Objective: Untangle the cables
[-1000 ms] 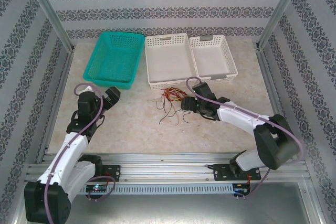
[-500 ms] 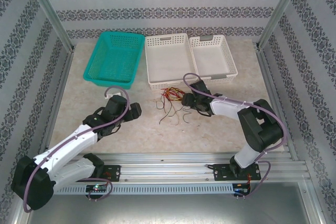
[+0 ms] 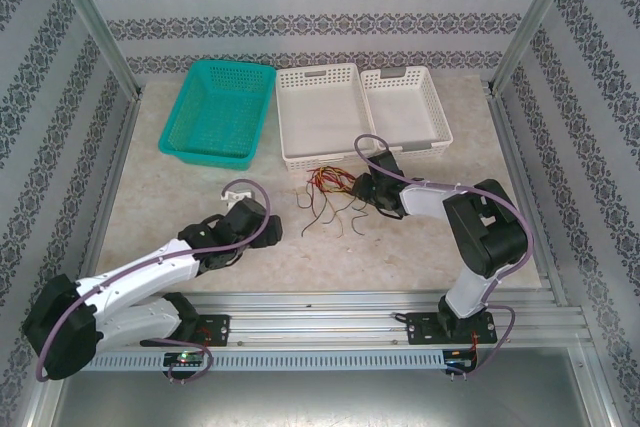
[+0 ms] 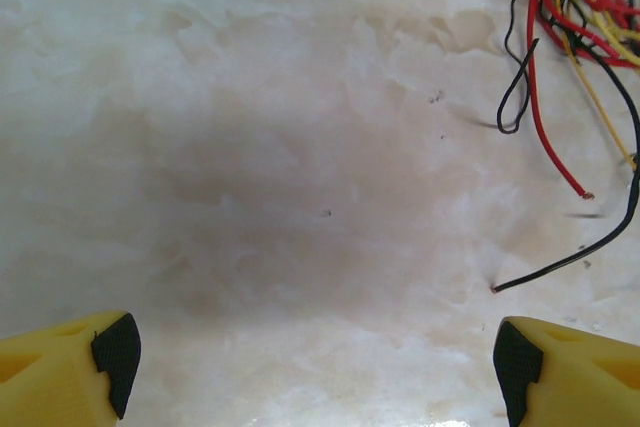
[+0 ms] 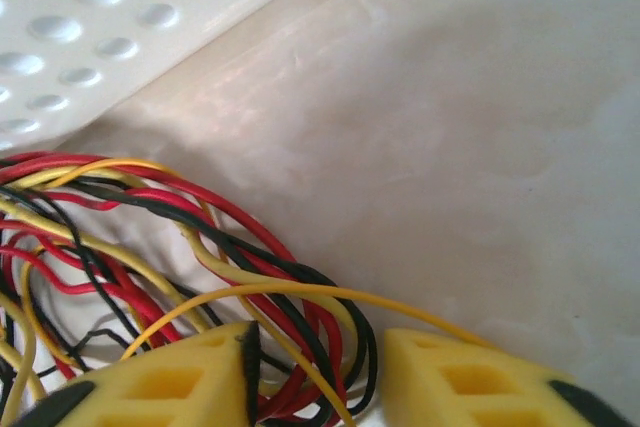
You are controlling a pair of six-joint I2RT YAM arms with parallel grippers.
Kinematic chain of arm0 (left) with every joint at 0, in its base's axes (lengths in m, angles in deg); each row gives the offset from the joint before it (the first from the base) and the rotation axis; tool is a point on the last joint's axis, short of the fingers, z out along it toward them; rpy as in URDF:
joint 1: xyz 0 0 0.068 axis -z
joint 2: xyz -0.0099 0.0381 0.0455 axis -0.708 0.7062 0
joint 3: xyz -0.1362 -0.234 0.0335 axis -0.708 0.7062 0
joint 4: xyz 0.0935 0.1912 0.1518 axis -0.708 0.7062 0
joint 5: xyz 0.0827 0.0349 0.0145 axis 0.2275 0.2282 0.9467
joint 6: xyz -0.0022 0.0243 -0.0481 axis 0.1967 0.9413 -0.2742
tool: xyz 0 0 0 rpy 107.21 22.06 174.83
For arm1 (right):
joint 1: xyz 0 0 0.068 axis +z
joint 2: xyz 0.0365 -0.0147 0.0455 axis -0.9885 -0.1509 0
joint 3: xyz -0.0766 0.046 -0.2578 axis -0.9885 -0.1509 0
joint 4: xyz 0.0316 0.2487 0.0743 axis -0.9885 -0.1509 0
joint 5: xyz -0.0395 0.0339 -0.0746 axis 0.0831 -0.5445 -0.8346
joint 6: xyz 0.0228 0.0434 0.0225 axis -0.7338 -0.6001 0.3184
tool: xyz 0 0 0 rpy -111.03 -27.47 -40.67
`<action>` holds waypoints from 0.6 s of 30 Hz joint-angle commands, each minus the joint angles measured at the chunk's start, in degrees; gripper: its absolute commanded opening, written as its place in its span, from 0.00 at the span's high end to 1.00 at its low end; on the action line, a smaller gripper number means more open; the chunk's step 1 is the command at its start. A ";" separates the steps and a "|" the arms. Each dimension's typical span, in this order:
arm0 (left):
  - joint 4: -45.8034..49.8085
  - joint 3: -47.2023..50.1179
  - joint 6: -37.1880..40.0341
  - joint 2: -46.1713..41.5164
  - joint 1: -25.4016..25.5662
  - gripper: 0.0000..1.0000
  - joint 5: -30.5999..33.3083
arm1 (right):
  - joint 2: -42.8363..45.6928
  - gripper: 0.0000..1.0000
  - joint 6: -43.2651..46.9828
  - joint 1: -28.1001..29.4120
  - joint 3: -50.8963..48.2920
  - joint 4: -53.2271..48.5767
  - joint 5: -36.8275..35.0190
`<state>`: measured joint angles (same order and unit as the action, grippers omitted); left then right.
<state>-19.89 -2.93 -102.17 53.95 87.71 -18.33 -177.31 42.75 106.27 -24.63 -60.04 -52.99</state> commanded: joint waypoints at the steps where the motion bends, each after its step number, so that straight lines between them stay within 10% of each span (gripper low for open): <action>1: 1.49 -0.09 -1.10 0.59 1.91 0.08 2.63 | -5.44 0.71 0.21 0.71 -0.37 11.77 3.05; 9: 1.18 0.09 -1.58 -0.23 3.42 0.08 2.99 | -3.77 1.00 4.16 1.11 -0.60 10.81 5.32; 18: 0.17 -1.03 -0.45 -0.79 3.86 0.08 3.03 | 7.36 1.00 13.99 4.85 -4.33 5.38 4.57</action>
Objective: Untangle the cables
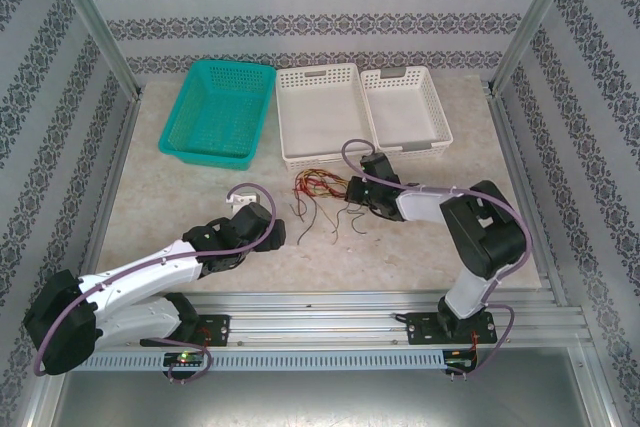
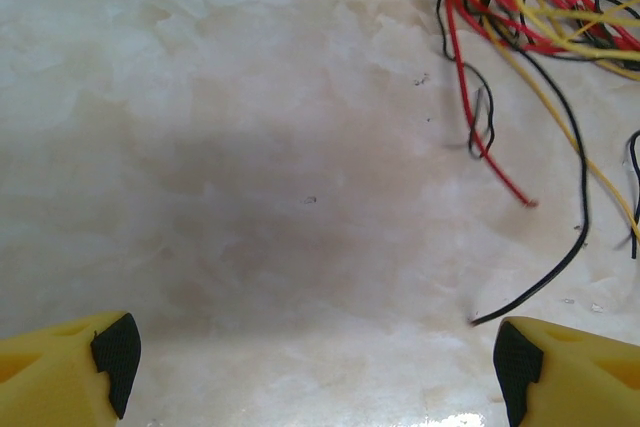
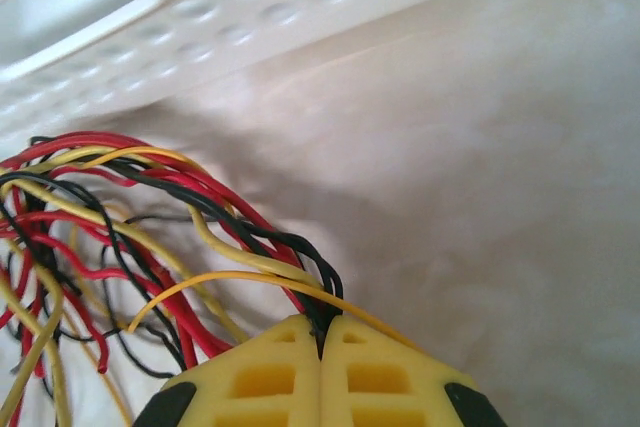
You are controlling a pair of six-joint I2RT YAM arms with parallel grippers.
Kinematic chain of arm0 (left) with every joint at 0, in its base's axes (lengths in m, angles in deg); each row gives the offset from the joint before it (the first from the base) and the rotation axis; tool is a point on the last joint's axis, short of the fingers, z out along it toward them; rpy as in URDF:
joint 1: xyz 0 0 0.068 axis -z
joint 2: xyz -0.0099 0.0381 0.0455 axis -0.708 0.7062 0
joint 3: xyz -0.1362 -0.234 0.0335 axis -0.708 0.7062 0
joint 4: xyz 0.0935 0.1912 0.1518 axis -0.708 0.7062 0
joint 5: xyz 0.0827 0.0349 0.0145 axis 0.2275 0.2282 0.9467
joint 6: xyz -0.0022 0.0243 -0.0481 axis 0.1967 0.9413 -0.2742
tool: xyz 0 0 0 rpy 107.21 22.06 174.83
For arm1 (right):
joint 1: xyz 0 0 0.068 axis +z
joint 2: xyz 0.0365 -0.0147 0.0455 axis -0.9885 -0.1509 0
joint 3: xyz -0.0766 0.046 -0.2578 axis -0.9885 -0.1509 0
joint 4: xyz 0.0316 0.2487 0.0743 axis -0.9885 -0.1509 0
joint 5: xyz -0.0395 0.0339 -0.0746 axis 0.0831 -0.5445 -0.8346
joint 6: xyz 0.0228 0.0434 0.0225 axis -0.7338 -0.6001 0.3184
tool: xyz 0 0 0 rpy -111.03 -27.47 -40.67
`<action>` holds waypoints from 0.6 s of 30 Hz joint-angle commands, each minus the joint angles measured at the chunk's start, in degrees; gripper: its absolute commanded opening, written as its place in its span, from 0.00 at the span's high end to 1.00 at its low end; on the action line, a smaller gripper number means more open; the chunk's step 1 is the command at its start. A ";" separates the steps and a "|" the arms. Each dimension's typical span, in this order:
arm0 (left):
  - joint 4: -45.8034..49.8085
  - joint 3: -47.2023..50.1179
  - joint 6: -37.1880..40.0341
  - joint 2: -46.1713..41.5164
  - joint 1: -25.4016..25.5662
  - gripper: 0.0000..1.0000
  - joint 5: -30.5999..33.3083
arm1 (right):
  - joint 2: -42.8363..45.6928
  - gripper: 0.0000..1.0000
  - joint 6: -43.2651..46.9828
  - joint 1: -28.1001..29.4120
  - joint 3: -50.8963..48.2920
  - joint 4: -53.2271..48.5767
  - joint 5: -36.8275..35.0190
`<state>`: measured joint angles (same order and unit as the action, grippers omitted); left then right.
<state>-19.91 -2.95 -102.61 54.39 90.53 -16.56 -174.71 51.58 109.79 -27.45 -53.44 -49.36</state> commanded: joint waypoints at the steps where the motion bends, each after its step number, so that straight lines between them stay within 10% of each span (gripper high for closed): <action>1: 0.06 -1.09 0.09 -1.38 1.12 0.08 1.27 | 6.02 1.00 6.05 1.76 -2.17 -1.58 0.99; 18: -16.25 0.88 -2.09 4.15 1.04 0.06 -5.37 | 18.89 1.00 11.37 5.80 -10.15 2.99 7.15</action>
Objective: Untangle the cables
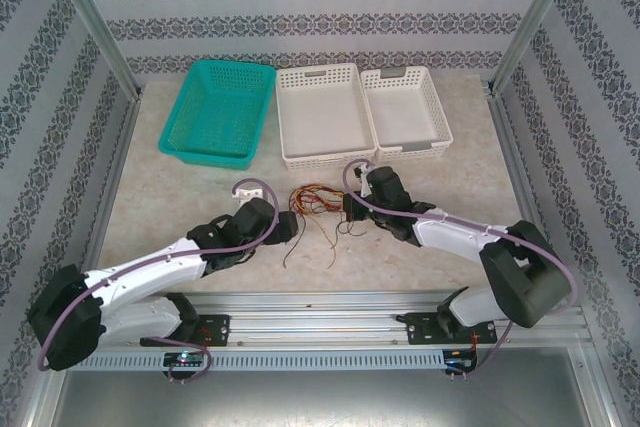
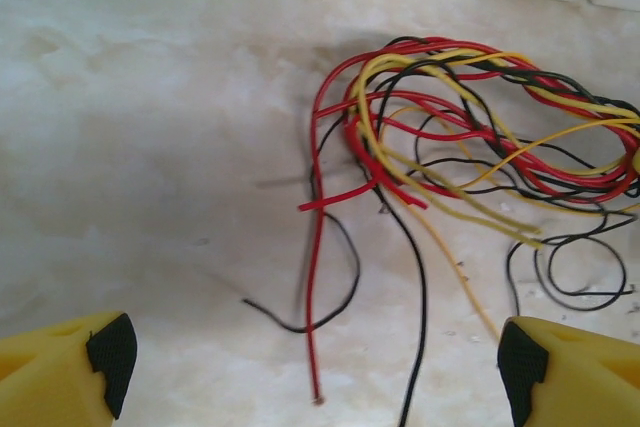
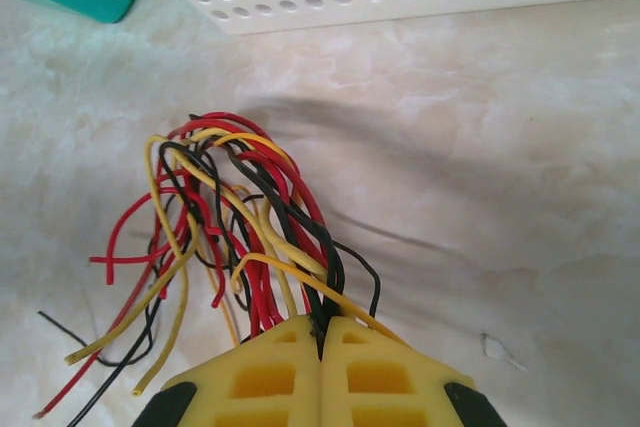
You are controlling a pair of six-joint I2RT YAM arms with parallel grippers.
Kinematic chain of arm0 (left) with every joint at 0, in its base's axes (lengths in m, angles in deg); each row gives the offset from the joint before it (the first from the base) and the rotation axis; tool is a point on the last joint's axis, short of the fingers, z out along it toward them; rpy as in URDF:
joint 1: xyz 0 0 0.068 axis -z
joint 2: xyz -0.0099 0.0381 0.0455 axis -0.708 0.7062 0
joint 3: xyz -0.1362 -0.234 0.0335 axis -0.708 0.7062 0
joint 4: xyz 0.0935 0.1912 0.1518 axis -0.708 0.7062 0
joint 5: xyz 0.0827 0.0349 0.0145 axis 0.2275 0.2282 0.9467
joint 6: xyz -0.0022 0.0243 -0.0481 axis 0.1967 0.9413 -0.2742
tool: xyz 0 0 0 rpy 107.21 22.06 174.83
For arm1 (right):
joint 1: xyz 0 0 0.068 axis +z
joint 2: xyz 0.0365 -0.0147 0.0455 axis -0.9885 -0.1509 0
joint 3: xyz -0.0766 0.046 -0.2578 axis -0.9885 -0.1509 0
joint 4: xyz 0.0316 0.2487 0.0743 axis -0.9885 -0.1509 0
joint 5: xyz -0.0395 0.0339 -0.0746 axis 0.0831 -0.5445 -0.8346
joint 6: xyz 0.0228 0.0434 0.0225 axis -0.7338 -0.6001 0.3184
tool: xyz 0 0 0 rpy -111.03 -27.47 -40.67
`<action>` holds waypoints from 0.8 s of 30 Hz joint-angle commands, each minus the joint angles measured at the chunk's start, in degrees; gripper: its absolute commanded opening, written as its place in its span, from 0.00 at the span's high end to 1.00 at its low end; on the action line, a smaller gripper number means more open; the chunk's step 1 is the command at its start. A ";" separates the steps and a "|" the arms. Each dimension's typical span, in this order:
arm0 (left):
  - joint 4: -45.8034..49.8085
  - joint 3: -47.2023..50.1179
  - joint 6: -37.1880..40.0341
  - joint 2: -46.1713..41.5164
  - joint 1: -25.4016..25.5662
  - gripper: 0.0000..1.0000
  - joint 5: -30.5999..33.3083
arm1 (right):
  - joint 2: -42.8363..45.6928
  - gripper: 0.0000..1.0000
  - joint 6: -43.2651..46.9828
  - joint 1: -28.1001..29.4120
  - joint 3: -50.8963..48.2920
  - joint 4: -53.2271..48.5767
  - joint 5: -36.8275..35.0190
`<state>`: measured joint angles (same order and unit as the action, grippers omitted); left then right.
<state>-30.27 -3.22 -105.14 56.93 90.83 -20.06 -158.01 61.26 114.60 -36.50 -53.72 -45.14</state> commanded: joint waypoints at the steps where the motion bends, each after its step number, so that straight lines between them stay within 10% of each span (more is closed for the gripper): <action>1: -7.05 1.31 1.05 2.51 0.65 0.05 -2.15 | 2.77 1.00 1.94 1.09 -1.48 3.82 3.78; 14: -18.48 -1.81 10.32 10.05 -0.25 0.03 -8.49 | 9.87 1.00 3.86 1.37 -3.54 3.99 8.51; 24: -18.30 -9.15 21.05 11.67 -10.64 0.04 -33.19 | 12.00 1.00 6.69 1.37 -3.28 3.31 12.79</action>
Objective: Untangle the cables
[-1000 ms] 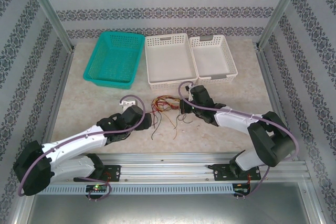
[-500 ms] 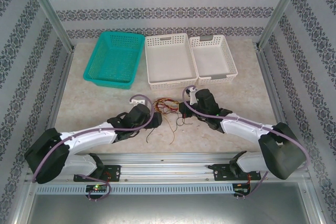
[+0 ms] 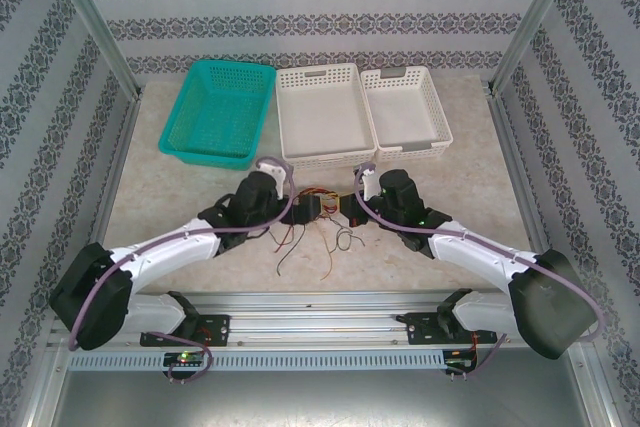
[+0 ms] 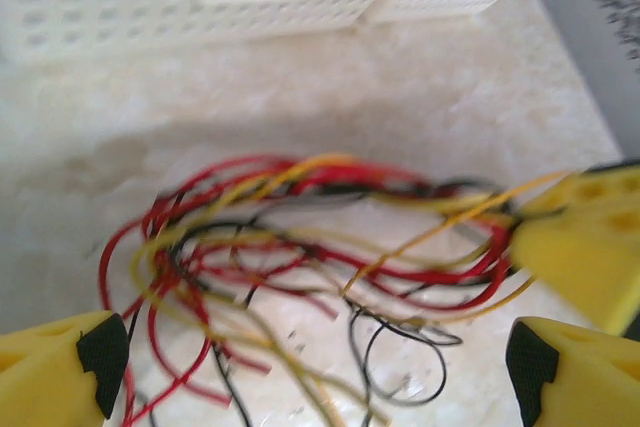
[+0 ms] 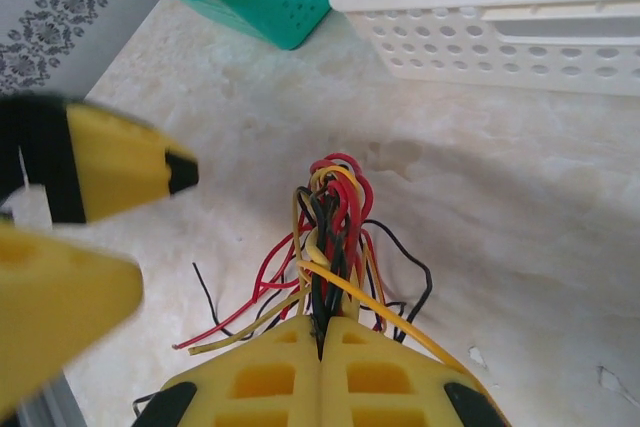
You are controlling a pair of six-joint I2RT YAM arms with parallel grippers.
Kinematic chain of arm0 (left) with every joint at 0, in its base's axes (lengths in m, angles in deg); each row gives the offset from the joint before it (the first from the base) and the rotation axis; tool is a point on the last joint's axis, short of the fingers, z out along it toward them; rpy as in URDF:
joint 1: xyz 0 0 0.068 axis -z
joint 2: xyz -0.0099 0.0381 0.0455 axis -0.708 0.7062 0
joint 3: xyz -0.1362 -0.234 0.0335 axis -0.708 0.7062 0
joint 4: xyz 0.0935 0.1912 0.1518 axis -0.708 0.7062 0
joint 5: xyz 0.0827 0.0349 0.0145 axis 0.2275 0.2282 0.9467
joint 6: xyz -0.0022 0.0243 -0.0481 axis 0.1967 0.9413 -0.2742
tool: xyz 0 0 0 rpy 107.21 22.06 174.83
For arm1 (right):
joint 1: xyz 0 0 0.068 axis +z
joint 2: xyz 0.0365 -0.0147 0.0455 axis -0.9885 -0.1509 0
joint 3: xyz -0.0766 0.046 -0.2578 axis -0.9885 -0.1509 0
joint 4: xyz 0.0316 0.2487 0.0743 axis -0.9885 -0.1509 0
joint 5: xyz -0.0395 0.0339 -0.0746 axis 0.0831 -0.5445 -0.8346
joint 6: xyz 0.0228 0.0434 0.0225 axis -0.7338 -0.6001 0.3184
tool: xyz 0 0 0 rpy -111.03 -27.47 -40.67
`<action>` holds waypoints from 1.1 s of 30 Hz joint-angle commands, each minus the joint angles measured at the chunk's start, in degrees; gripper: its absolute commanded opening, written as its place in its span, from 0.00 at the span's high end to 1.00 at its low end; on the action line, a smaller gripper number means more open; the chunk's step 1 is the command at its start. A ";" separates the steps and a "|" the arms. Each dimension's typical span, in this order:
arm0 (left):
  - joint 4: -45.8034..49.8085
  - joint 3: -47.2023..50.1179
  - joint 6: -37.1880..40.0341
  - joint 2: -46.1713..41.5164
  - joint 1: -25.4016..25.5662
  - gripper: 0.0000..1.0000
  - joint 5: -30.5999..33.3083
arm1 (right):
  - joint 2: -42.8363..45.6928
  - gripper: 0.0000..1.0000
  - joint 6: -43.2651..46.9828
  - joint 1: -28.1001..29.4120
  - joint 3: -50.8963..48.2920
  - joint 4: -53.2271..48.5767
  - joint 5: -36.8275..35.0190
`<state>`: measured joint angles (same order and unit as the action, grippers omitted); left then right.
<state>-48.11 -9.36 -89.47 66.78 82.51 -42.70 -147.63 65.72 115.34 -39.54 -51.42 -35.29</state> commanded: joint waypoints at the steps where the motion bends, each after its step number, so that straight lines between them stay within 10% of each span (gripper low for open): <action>1: 0.34 -4.07 6.41 3.26 -3.29 0.05 -13.01 | 1.85 1.00 2.38 0.66 -0.24 0.99 3.30; 20: -3.29 -4.06 5.81 11.81 -8.69 0.20 -31.72 | 4.15 1.00 4.33 0.17 -1.75 5.81 7.68; 33: -3.52 2.37 6.23 -0.23 -11.57 0.15 -19.80 | 3.33 1.00 3.08 -1.86 -0.55 5.82 16.64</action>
<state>-48.78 -8.24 -83.48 70.83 71.38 -67.27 -143.74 68.96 114.05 -41.02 -48.17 -23.00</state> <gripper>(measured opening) 0.839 0.042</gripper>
